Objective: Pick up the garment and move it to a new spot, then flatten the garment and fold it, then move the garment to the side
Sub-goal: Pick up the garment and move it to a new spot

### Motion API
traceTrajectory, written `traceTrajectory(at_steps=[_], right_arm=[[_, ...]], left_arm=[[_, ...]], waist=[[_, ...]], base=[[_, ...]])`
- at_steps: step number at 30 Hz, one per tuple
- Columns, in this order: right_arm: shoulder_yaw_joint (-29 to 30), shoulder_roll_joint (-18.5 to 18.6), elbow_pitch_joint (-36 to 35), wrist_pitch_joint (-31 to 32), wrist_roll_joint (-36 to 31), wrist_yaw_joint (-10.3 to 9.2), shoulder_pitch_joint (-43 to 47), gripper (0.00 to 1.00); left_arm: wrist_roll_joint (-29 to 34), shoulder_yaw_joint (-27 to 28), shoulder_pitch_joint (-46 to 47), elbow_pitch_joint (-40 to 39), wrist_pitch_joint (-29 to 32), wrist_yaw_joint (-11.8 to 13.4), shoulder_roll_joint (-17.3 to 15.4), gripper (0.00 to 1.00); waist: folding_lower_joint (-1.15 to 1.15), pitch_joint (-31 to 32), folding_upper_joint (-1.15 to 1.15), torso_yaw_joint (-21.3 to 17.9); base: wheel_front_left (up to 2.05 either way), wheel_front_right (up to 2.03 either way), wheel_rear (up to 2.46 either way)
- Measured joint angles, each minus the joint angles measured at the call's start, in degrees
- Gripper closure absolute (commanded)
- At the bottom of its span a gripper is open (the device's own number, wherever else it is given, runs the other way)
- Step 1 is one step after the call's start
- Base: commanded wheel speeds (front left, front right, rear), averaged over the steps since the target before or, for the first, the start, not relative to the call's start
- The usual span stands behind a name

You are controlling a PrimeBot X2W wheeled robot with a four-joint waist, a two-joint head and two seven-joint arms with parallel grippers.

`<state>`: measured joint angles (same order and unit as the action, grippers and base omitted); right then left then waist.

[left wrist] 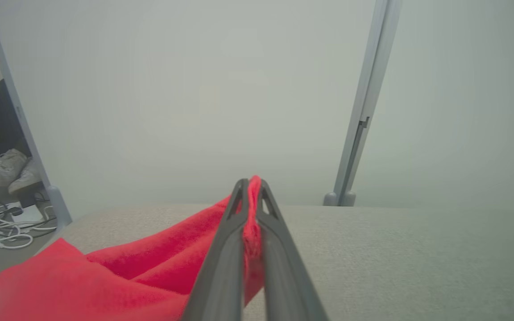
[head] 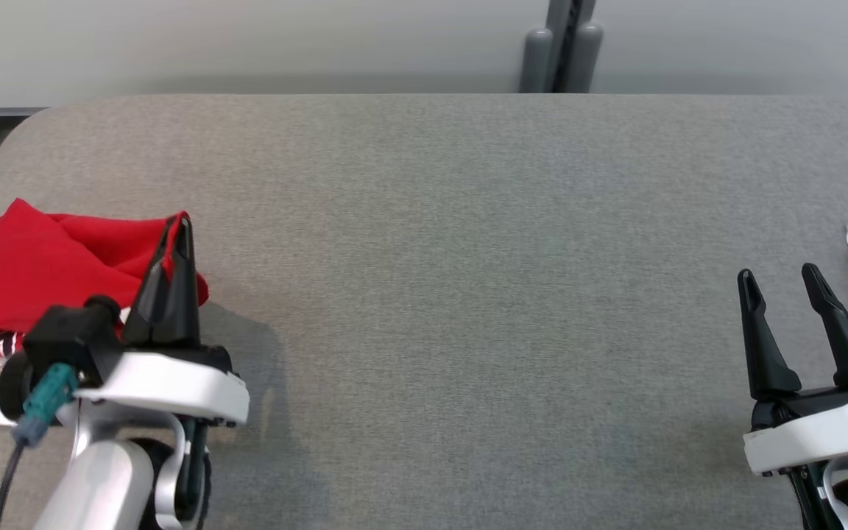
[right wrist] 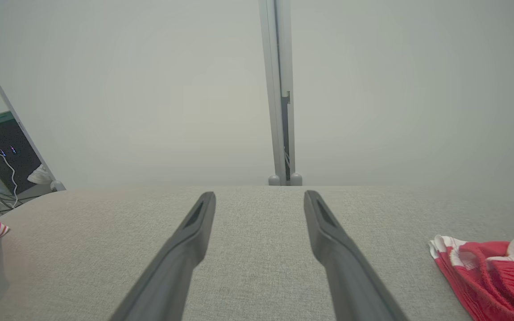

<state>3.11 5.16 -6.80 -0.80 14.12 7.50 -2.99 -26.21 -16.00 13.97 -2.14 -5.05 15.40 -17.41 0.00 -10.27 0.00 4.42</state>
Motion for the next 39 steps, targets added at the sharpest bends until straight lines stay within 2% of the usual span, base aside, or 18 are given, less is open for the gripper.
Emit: traceTrajectory(at_steps=[3,5,10,13,18,26,33,34,35,39], right_arm=[[-0.2,-0.2,-0.4,0.0,0.0,0.00,-0.4,0.00],[-0.4,-0.3,-0.7,0.0,0.1,0.00,-1.1,0.00],[-0.2,-0.5,-1.1,-0.7,0.6,0.00,-2.5,0.00],[-1.0,-1.1,0.0,-2.1,1.9,0.00,-4.1,0.00],[-2.4,-1.6,2.8,-4.6,3.5,0.00,-5.5,0.00],[-4.9,-2.0,8.0,-9.0,6.9,0.00,-7.1,0.00],[-7.5,-2.2,12.4,-11.8,10.5,0.00,-8.6,0.00],[-7.8,-2.2,13.0,-12.1,10.8,0.00,-8.9,0.00],[-8.1,-2.3,13.4,-12.3,11.0,0.00,-9.3,0.00],[-9.0,-2.3,14.9,-12.9,11.0,0.00,-10.5,0.00]], left_arm=[[0.2,-1.0,-3.2,-5.8,2.1,1.5,0.1,1.00],[0.5,-2.3,-3.6,-7.8,3.2,1.6,0.3,1.00],[1.5,-7.4,0.0,-7.7,4.9,-0.9,2.2,1.00],[2.3,-10.7,6.1,-4.8,5.6,-3.7,4.0,1.00],[3.6,-14.4,14.0,-0.7,6.6,-7.0,6.7,1.00],[5.0,-18.7,23.1,4.7,8.4,-11.0,10.0,1.00],[4.1,-20.3,24.0,14.4,8.7,-12.7,11.0,1.00],[3.9,-20.5,24.1,15.8,8.5,-12.9,11.0,0.80],[3.9,-20.7,24.2,16.9,8.2,-13.2,11.1,0.00],[3.9,-21.6,24.8,19.1,6.3,-13.9,11.7,0.00]], waist=[[0.00,-0.3,0.00,-1.5],[0.00,-0.9,0.00,-2.8],[0.00,-3.4,0.00,-6.4],[0.00,-5.9,0.00,-10.2],[0.00,-9.0,0.00,-15.9],[0.00,-13.7,0.00,-25.7],[0.00,-18.7,0.00,-30.8],[0.00,-19.3,0.00,-31.2],[0.00,-19.7,0.00,-31.5],[0.00,-20.2,0.00,-31.3]], base=[[0.00,0.00,0.00],[0.00,0.00,0.00],[0.00,0.00,0.00],[0.00,0.00,0.00],[0.00,0.00,0.00],[0.00,0.00,0.00],[0.00,0.00,0.00],[0.00,0.00,0.00],[0.00,0.00,0.00],[0.00,0.00,0.00]])
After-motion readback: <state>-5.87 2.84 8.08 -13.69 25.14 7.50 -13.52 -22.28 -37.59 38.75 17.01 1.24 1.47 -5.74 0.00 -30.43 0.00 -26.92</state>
